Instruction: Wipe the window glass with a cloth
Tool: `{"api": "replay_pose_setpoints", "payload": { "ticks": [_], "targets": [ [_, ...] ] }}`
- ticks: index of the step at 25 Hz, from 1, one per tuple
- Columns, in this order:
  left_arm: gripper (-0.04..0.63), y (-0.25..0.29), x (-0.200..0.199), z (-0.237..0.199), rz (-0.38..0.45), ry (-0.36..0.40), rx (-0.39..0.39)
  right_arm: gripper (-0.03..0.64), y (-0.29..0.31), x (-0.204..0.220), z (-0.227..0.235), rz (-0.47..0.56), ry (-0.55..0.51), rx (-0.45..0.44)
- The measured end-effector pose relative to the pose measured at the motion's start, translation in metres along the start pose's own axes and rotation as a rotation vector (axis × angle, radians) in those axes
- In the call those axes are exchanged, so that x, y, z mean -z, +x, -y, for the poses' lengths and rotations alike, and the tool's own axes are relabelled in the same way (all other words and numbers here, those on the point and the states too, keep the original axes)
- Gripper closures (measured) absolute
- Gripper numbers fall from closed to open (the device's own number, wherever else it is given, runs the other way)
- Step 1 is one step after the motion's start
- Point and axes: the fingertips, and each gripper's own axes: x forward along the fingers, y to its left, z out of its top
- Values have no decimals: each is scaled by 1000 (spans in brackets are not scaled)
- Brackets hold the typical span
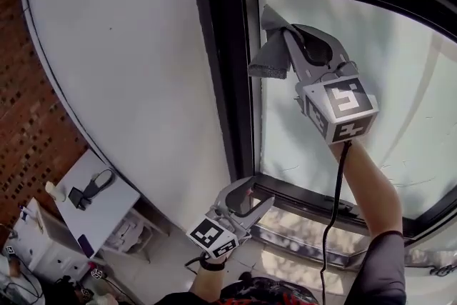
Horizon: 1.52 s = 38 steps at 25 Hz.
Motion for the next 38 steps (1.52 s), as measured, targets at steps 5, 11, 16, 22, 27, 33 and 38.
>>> {"api": "replay_pose_setpoints", "payload": {
  "ticks": [5, 11, 16, 22, 27, 33, 38],
  "targets": [
    [360, -20, 11, -13, -47, 32, -52, 598, 30, 25, -5, -38, 3, 15],
    [430, 8, 20, 10, -59, 8, 89, 598, -7, 28, 39, -70, -48, 129],
    [430, 45, 27, 38, -51, -38, 202, 598, -64, 15, 94, -95, -118, 247],
    [486, 95, 30, 81, -12, -102, 328, 598, -158, 2, 178, -140, -183, 424],
    [564, 129, 29, 108, 11, -165, 373, 598, -238, -8, 240, -169, -213, 557],
    [594, 160, 30, 145, 22, -201, 447, 598, -334, -19, 312, -233, -309, 753],
    [594, 178, 34, 172, 14, -252, 506, 598, -419, -19, 363, -293, -306, 926]
  ]
}}
